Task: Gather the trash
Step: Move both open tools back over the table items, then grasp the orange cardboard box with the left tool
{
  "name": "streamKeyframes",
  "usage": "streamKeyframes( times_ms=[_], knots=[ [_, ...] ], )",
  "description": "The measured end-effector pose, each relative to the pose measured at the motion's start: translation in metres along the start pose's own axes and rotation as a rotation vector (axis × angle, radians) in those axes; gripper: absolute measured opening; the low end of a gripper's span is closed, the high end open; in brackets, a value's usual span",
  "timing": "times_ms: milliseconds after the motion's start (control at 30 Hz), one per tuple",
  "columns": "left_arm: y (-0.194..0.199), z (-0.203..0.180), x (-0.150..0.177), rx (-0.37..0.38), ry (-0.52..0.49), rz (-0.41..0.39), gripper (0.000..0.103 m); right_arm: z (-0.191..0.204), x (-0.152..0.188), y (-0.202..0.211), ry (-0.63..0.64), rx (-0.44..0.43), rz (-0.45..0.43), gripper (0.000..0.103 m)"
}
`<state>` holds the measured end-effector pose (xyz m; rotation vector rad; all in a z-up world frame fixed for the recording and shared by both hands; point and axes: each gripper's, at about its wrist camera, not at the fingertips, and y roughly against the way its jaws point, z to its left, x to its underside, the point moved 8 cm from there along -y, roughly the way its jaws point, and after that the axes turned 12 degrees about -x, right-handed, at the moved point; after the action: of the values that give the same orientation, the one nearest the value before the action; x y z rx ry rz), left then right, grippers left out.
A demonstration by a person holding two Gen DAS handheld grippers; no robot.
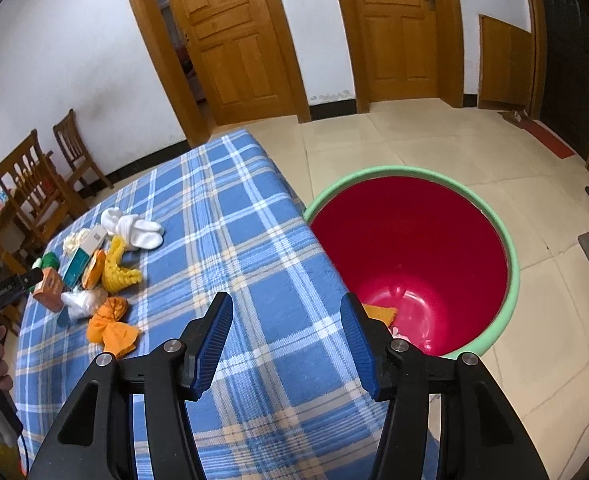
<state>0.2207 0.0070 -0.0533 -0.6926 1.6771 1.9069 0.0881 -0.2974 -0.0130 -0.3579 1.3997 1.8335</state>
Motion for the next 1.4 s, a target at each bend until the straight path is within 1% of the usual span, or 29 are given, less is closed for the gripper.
streamKeyframes(
  times_ms=[167,367,433,500,533,600,633,800,933,1133,1400],
  knots=[
    [-0.017,0.003,0.003,-0.011,-0.005,0.018,0.068,0.002,0.003,-0.003,0.003,0.006,0.015,0.058],
    [-0.028,0.002,0.008,0.002,-0.008,0.038,0.068,0.006,0.003,-0.001,0.015,0.010,0.017,0.058],
    [-0.030,0.001,0.009,0.018,-0.006,0.044,0.065,0.009,0.004,-0.002,0.024,0.008,0.022,0.058],
    [-0.032,0.001,0.011,0.025,0.009,0.058,0.056,0.010,0.005,-0.005,0.024,0.002,0.031,0.058],
    [-0.033,0.000,0.012,0.032,0.016,0.066,0.055,0.010,0.006,-0.006,0.023,-0.001,0.034,0.058],
    [-0.035,-0.001,0.013,0.044,0.024,0.077,0.049,0.011,0.008,-0.008,0.020,-0.009,0.042,0.058],
    [-0.034,-0.002,0.013,0.045,0.028,0.074,0.049,0.012,0.008,-0.009,0.021,-0.011,0.045,0.058],
    [-0.025,-0.005,0.013,0.063,0.027,0.037,0.048,0.020,0.008,-0.016,0.057,-0.024,0.069,0.058],
    [-0.012,-0.003,0.013,0.082,0.053,0.023,0.048,0.033,0.010,-0.025,0.087,-0.054,0.095,0.058],
    [0.005,0.004,0.021,0.096,0.080,0.020,0.048,0.054,0.012,-0.035,0.127,-0.112,0.124,0.058],
    [0.024,0.004,0.039,0.112,0.075,0.025,0.048,0.090,0.015,-0.057,0.186,-0.186,0.163,0.058]
  ],
)
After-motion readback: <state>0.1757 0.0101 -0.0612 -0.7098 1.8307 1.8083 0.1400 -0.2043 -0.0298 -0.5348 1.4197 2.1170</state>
